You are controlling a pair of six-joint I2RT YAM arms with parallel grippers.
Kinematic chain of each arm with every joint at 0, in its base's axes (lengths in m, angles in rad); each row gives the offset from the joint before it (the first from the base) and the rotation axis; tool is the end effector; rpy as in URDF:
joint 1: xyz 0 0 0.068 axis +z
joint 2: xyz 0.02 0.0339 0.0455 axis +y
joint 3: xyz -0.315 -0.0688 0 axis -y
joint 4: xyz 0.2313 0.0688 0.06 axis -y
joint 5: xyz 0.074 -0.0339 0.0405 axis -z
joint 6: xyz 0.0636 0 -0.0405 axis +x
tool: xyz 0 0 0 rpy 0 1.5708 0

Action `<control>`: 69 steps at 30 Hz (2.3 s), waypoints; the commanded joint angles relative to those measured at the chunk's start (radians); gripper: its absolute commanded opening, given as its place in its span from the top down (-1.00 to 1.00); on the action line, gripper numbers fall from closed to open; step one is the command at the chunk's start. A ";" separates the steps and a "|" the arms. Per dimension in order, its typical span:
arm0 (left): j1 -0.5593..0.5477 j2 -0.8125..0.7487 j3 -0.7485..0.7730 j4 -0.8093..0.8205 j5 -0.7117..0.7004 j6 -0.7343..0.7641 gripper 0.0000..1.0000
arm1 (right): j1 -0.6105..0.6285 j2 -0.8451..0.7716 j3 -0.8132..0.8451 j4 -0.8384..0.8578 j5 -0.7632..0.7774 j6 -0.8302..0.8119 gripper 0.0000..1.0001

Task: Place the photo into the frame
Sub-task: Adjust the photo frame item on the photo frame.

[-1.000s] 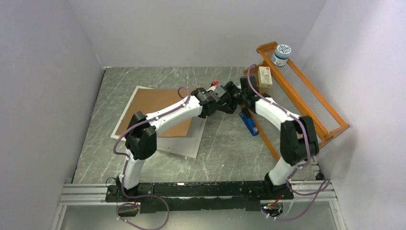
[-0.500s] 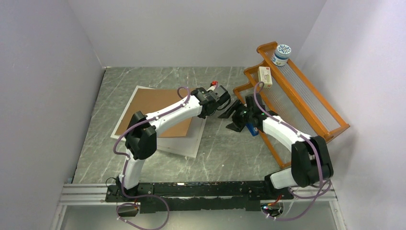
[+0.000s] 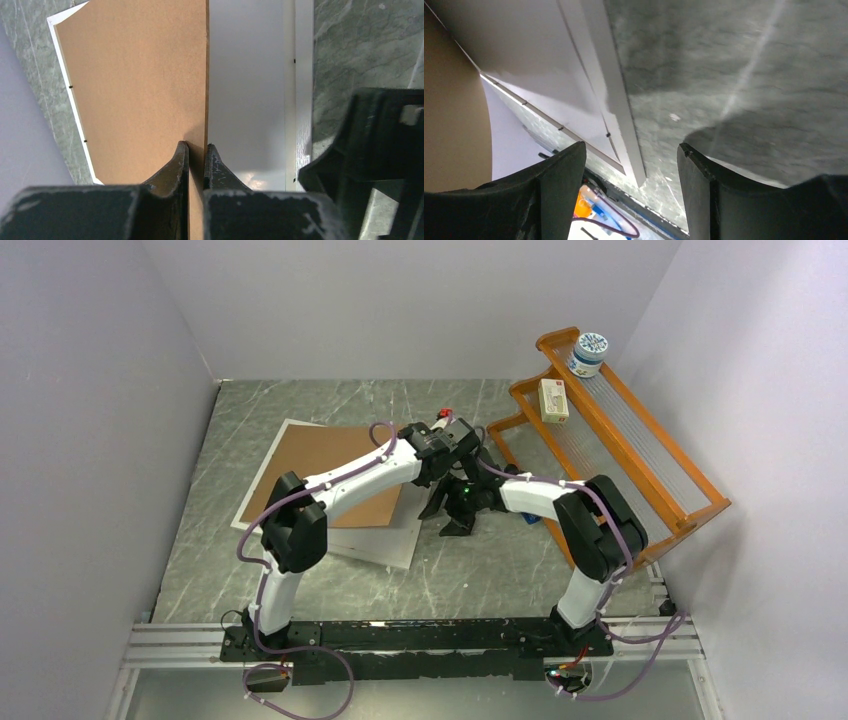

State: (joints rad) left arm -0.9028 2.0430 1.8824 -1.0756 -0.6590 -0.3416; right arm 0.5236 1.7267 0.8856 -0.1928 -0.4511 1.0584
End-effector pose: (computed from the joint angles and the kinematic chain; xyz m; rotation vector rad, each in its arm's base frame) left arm 0.3044 -0.3229 0.2989 0.5446 2.4026 0.4414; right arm 0.2762 0.1915 0.1795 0.5897 2.8454 1.0351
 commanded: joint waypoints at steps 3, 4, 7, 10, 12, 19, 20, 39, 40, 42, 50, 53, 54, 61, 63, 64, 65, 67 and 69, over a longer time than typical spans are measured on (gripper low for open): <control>0.038 -0.053 -0.009 0.012 0.170 -0.129 0.95 | 0.109 -0.038 0.048 0.009 0.229 -0.067 -0.38; 0.045 -0.061 -0.010 0.017 0.178 -0.129 0.95 | 0.130 -0.048 0.039 0.015 0.276 -0.067 -0.37; 0.066 -0.083 -0.012 0.022 0.211 -0.131 0.95 | 0.192 -0.059 0.029 0.023 0.387 -0.060 -0.37; 0.088 -0.110 -0.011 0.026 0.259 -0.132 0.95 | 0.267 -0.049 0.073 -0.034 0.523 -0.087 -0.37; 0.098 -0.127 -0.016 0.039 0.293 -0.125 0.95 | 0.297 -0.031 0.108 -0.099 0.592 -0.090 -0.37; 0.108 -0.162 -0.036 0.054 0.333 -0.119 0.95 | 0.344 0.047 0.242 -0.251 0.746 -0.109 -0.37; 0.109 -0.162 -0.038 0.054 0.335 -0.119 0.95 | 0.345 0.059 0.257 -0.266 0.750 -0.110 -0.36; 0.116 -0.184 -0.075 0.055 0.335 -0.131 0.95 | 0.362 0.097 0.247 -0.213 0.654 -0.162 -0.39; 0.116 -0.185 -0.077 0.057 0.335 -0.132 0.95 | 0.362 0.091 0.241 -0.201 0.646 -0.163 -0.41; 0.116 -0.187 -0.080 0.056 0.335 -0.132 0.95 | 0.362 0.078 0.223 -0.168 0.629 -0.158 -0.45; 0.117 -0.194 -0.091 0.057 0.331 -0.135 0.95 | 0.362 0.101 0.235 -0.167 0.615 -0.176 -0.50; 0.118 -0.198 -0.097 0.058 0.331 -0.136 0.95 | 0.362 0.101 0.221 -0.167 0.616 -0.184 -0.45; 0.118 -0.198 -0.098 0.060 0.332 -0.135 0.95 | 0.362 0.100 0.218 -0.169 0.621 -0.186 -0.43; 0.117 -0.199 -0.100 0.062 0.330 -0.134 0.95 | 0.362 0.107 0.217 -0.180 0.625 -0.186 -0.16; 0.117 -0.198 -0.103 0.062 0.331 -0.134 0.95 | 0.361 0.111 0.217 -0.182 0.624 -0.186 -0.01; 0.117 -0.199 -0.104 0.060 0.330 -0.133 0.95 | 0.360 0.112 0.216 -0.181 0.623 -0.186 0.08; 0.117 -0.200 -0.107 0.060 0.329 -0.132 0.95 | 0.360 0.112 0.215 -0.179 0.619 -0.187 0.14; 0.119 -0.201 -0.110 0.060 0.328 -0.134 0.95 | 0.358 0.113 0.212 -0.178 0.616 -0.184 0.23; 0.120 -0.203 -0.112 0.060 0.329 -0.134 0.95 | 0.356 0.112 0.209 -0.177 0.614 -0.181 0.30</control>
State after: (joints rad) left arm -0.7887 1.8572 1.8011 -1.0077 -0.4946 -0.3603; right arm 0.8719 1.8160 1.1049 -0.3374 0.1547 0.9009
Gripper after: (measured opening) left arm 0.081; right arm 0.378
